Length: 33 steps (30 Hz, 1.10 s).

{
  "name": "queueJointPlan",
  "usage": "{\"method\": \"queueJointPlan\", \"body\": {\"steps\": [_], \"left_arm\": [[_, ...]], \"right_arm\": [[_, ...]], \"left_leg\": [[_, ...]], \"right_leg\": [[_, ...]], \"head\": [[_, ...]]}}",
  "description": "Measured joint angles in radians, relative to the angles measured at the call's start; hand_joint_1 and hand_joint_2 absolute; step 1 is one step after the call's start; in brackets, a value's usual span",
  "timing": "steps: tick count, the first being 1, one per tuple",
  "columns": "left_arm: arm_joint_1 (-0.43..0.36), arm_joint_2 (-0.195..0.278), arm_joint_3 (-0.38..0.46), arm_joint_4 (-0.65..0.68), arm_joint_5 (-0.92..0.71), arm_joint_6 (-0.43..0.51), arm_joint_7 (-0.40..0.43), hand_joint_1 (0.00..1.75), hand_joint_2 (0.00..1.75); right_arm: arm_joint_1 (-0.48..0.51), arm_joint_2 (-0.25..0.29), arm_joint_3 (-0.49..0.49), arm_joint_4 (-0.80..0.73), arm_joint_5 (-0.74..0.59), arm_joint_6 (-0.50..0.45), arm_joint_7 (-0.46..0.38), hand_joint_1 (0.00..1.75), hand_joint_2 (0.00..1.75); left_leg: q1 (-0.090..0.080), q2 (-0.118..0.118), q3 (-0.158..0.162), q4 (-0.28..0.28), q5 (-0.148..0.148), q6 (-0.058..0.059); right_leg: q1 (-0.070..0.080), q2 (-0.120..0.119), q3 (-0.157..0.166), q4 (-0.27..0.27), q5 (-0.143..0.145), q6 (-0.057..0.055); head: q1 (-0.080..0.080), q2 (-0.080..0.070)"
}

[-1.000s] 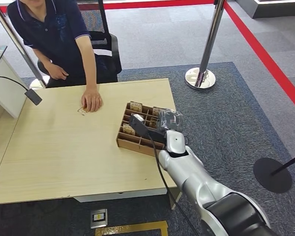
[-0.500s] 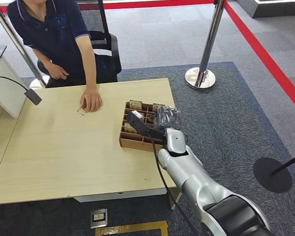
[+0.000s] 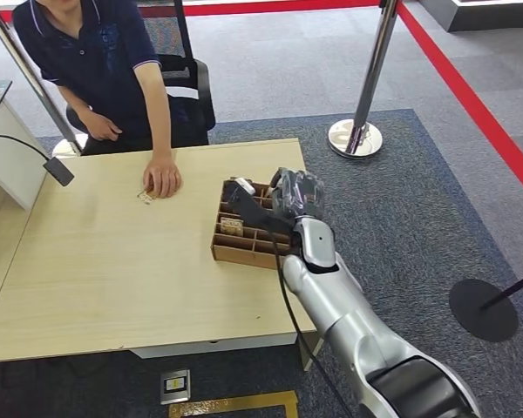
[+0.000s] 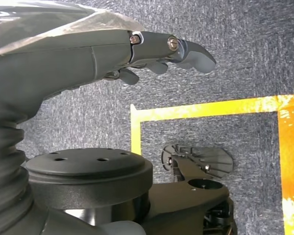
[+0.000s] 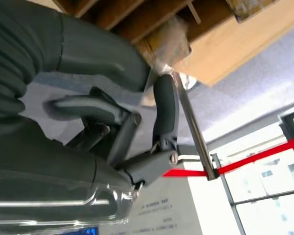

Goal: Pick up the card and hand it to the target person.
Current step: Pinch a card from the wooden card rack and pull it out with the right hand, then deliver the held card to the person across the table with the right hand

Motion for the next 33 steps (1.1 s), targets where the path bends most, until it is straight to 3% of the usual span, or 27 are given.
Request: {"method": "queueJointPlan", "body": {"steps": [14, 20, 33], "left_arm": [[-0.004, 0.000, -0.001, 0.000, -0.003, 0.003, 0.010, 0.00, 1.75], [-0.004, 0.000, -0.001, 0.000, 0.002, 0.006, 0.008, 0.00, 1.75], [-0.008, 0.000, -0.002, 0.000, -0.008, 0.003, 0.019, 0.00, 1.75]], "right_arm": [[0.063, 0.001, 0.054, -0.256, -0.242, 0.116, -0.096, 1.61, 1.75], [0.063, 0.002, 0.085, -0.271, -0.282, 0.127, -0.106, 1.54, 1.75], [0.049, 0.012, 0.109, -0.249, -0.353, 0.174, -0.102, 1.60, 1.75]], "left_leg": [[0.000, 0.000, -0.001, 0.000, 0.000, 0.000], [0.000, 0.000, -0.001, 0.000, 0.000, 0.000], [0.000, 0.000, -0.001, 0.000, 0.000, 0.000]], "right_leg": [[0.000, 0.000, 0.000, 0.000, 0.000, 0.000], [0.000, 0.000, 0.000, 0.000, 0.000, 0.000], [0.000, 0.000, 0.000, 0.000, 0.000, 0.000]], "head": [[0.000, 0.000], [0.000, 0.000], [0.000, 0.000]]}}
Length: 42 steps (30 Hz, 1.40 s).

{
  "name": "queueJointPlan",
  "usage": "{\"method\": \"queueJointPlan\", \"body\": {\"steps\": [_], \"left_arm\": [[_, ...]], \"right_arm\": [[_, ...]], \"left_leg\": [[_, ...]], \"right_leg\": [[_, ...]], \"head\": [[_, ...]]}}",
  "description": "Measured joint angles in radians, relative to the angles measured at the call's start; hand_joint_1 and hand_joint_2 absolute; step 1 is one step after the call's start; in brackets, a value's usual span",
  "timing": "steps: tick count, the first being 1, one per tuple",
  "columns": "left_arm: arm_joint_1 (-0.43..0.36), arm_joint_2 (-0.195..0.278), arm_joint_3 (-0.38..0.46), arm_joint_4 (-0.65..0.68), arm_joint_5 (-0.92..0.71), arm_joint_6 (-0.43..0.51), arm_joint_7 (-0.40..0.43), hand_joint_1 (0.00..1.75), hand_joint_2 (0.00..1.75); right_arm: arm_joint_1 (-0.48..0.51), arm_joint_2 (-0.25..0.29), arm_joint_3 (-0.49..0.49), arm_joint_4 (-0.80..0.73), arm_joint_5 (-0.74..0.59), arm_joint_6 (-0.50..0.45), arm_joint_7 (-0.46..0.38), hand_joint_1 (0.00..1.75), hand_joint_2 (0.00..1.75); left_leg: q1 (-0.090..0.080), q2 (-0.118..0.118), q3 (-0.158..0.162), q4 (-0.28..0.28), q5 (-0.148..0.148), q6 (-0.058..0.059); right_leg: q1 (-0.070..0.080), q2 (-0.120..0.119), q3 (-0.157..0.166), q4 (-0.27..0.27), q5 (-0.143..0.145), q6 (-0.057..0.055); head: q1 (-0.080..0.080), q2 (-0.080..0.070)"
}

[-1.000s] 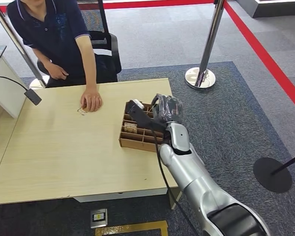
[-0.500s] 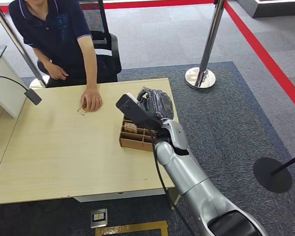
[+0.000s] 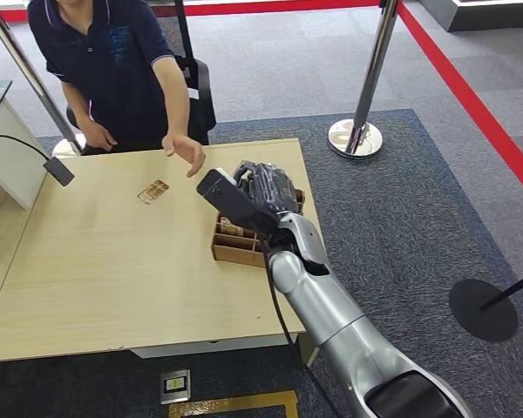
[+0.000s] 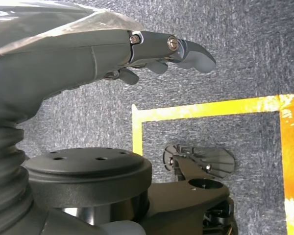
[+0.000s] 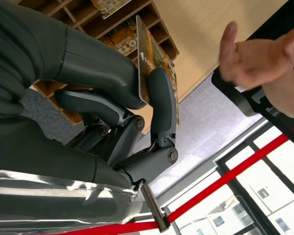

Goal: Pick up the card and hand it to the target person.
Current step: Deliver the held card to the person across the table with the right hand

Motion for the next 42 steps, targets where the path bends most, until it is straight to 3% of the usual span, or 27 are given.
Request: {"method": "queueJointPlan", "body": {"steps": [19, 20, 23, 24, 26, 30, 42], "left_arm": [[0.001, 0.000, 0.000, 0.000, 0.005, 0.021, 0.000, 0.00, 1.75], [0.001, 0.000, 0.000, 0.000, 0.006, 0.021, 0.000, 0.00, 1.75], [0.000, 0.000, 0.000, 0.000, 0.006, 0.020, -0.002, 0.00, 1.75], [0.000, 0.000, 0.000, 0.000, 0.005, 0.020, -0.002, 0.00, 1.75], [-0.002, 0.001, 0.000, 0.000, 0.004, 0.019, -0.002, 0.00, 1.75], [-0.003, 0.002, 0.000, 0.000, 0.005, 0.019, -0.002, 0.00, 1.75], [0.002, 0.003, 0.000, 0.000, 0.015, 0.031, -0.012, 0.00, 1.75]], "right_arm": [[-0.046, 0.034, 0.019, 0.112, -0.075, 0.015, -0.035, 1.53, 1.75], [-0.047, 0.034, 0.019, 0.115, -0.077, 0.015, -0.035, 1.27, 1.75], [-0.050, 0.034, 0.023, 0.119, -0.080, 0.013, -0.035, 0.13, 1.75], [-0.052, 0.035, 0.025, 0.121, -0.080, 0.011, -0.035, 0.00, 1.75], [-0.054, 0.035, 0.029, 0.123, -0.079, 0.005, -0.035, 0.00, 1.75], [-0.057, 0.036, 0.042, 0.126, -0.071, -0.007, -0.035, 0.00, 0.00], [-0.054, 0.017, 0.067, 0.105, -0.005, -0.069, -0.041, 0.00, 0.00]], "left_leg": [[0.000, 0.000, -0.001, 0.000, 0.000, 0.000], [0.000, 0.000, -0.001, 0.000, 0.000, 0.000], [0.000, 0.000, -0.001, 0.000, 0.000, 0.000], [0.000, 0.000, -0.001, 0.000, 0.000, 0.000], [0.000, 0.000, -0.002, 0.000, 0.000, 0.000], [0.000, 0.000, -0.002, 0.000, 0.000, 0.000], [0.000, 0.000, -0.002, 0.000, 0.000, 0.000]], "right_leg": [[0.000, 0.000, -0.001, 0.000, 0.000, 0.000], [0.000, 0.000, -0.001, 0.000, 0.000, 0.000], [0.000, 0.000, -0.001, 0.000, 0.000, 0.000], [0.000, 0.000, -0.001, 0.000, 0.000, 0.000], [0.000, 0.000, -0.001, 0.000, 0.000, 0.000], [0.000, 0.000, -0.002, 0.000, 0.000, 0.000], [0.000, 0.000, -0.002, 0.000, 0.000, 0.000]], "head": [[0.000, 0.000], [0.000, 0.000], [0.000, 0.000], [0.000, 0.000], [0.000, 0.000], [0.000, 0.000], [0.000, 0.000]]}}
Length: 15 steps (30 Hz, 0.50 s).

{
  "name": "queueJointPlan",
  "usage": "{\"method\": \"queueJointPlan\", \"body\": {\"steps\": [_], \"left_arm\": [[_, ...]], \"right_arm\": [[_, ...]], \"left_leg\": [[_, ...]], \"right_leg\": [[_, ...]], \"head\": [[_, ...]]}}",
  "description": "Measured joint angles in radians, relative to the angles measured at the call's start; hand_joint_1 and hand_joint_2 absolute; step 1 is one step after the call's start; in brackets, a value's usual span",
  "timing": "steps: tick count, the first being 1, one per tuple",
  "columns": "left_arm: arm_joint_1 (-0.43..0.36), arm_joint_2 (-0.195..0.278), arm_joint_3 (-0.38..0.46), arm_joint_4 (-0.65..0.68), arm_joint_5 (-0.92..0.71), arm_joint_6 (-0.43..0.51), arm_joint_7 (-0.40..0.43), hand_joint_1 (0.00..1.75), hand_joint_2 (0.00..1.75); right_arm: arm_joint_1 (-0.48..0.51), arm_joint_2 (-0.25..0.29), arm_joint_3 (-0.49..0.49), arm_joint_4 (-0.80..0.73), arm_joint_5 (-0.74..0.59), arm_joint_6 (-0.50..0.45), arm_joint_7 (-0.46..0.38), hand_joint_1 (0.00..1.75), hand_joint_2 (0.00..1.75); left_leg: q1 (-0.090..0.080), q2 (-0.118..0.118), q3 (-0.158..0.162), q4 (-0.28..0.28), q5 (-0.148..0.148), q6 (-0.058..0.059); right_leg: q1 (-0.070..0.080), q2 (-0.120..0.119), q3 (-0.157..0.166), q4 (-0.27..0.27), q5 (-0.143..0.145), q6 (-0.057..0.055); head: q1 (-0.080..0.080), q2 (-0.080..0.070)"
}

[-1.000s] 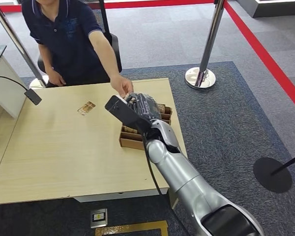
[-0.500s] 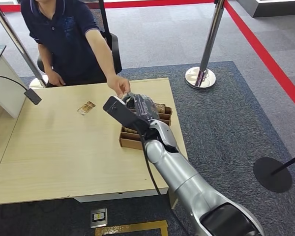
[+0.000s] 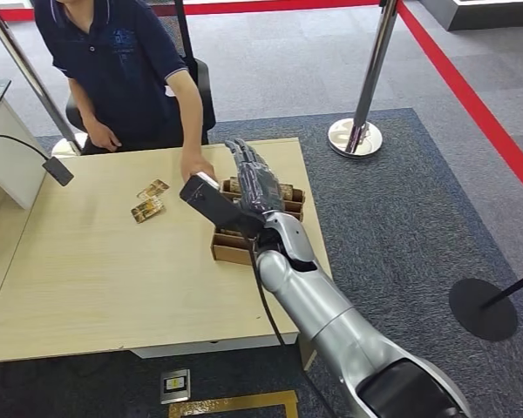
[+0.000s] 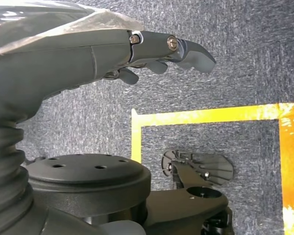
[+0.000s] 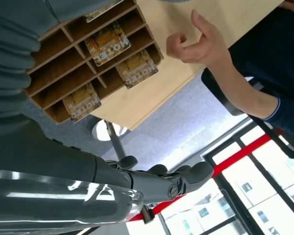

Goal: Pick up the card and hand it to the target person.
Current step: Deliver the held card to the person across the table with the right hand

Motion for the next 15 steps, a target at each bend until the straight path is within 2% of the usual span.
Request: {"method": "queueJointPlan", "body": {"steps": [7, 11, 15], "left_arm": [[0.006, 0.000, 0.004, 0.000, 0.016, 0.011, -0.014, 0.00, 1.75], [0.011, -0.002, 0.009, 0.000, 0.026, 0.015, -0.014, 0.00, 1.75], [0.014, -0.003, 0.014, 0.000, 0.035, 0.017, -0.014, 0.00, 1.75]], "right_arm": [[0.080, -0.088, -0.007, -0.140, 0.154, -0.093, 0.007, 0.00, 0.00], [0.189, -0.162, -0.057, -0.257, 0.249, -0.154, 0.012, 0.00, 0.00], [0.318, -0.231, -0.153, -0.373, 0.333, -0.243, 0.028, 0.00, 0.00]], "left_leg": [[0.000, 0.000, 0.000, 0.000, 0.000, 0.000], [0.000, 0.000, -0.001, 0.000, 0.000, 0.000], [0.000, -0.001, -0.001, 0.000, -0.001, 0.002]], "right_leg": [[0.000, 0.000, 0.000, -0.001, 0.000, 0.000], [0.000, 0.000, 0.000, -0.002, 0.000, 0.000], [0.000, 0.000, 0.000, -0.002, 0.000, 0.000]], "head": [[0.000, 0.000], [0.000, 0.000], [0.000, 0.000]]}}
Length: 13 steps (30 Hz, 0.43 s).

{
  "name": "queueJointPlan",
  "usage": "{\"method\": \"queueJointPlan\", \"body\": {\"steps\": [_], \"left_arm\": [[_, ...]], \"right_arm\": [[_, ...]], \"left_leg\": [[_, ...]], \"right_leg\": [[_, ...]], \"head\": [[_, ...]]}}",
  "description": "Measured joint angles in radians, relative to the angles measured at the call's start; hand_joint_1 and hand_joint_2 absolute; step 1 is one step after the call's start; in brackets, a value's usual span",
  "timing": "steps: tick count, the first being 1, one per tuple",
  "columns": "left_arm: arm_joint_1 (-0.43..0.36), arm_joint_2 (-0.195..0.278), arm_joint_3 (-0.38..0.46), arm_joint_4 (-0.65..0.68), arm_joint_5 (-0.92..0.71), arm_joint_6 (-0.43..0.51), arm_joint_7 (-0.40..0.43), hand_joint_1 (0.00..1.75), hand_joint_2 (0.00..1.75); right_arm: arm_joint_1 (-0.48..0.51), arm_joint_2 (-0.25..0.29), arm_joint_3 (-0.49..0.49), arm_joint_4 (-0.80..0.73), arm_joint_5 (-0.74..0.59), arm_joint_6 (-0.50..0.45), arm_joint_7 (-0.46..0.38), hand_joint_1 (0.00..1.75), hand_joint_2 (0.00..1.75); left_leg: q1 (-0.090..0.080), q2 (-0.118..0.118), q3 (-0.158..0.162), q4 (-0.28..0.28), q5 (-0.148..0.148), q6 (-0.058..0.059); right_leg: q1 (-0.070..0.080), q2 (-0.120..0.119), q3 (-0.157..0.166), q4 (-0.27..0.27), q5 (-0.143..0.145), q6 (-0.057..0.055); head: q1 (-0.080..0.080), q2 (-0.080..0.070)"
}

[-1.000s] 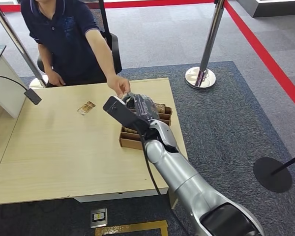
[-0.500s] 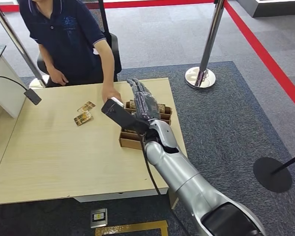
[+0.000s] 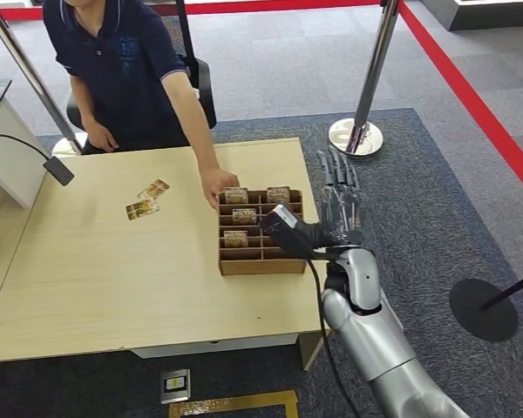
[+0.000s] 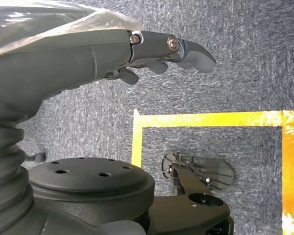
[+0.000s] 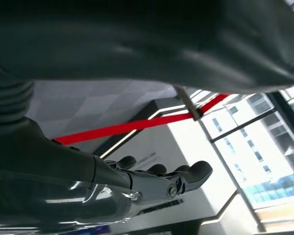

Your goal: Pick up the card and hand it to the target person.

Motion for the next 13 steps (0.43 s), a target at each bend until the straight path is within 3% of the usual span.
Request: {"method": "queueJointPlan", "body": {"steps": [3, 6, 11, 13], "left_arm": [[0.003, -0.001, 0.011, 0.000, 0.008, 0.001, 0.000, 0.00, 1.75], [0.005, -0.002, 0.022, 0.000, 0.013, 0.005, 0.004, 0.00, 1.75], [0.006, -0.004, 0.041, 0.000, 0.023, 0.009, 0.013, 0.00, 1.75], [0.006, -0.005, 0.046, 0.000, 0.028, 0.012, 0.015, 0.00, 1.75]], "right_arm": [[0.134, -0.037, -0.110, -0.109, 0.045, -0.084, 0.004, 0.00, 0.00], [0.272, -0.043, -0.259, -0.252, 0.036, -0.125, -0.050, 0.00, 0.00], [0.414, 0.035, -0.571, -0.460, -0.130, -0.134, -0.254, 0.00, 0.00], [0.442, 0.061, -0.663, -0.496, -0.204, -0.134, -0.299, 0.00, 0.00]], "left_leg": [[0.000, 0.000, 0.000, 0.000, -0.001, 0.001], [0.000, 0.000, -0.001, 0.000, -0.002, 0.001], [0.000, 0.000, -0.001, 0.000, -0.003, 0.000], [0.000, 0.000, -0.001, 0.000, -0.003, 0.000]], "right_leg": [[0.000, 0.000, 0.000, 0.000, 0.000, 0.001], [0.000, 0.000, 0.000, 0.000, -0.001, 0.002], [0.000, 0.000, -0.001, 0.000, -0.002, 0.002], [0.000, 0.000, -0.001, 0.000, -0.002, 0.002]], "head": [[0.000, 0.000], [0.000, 0.000], [0.000, 0.000], [0.000, 0.000]]}}
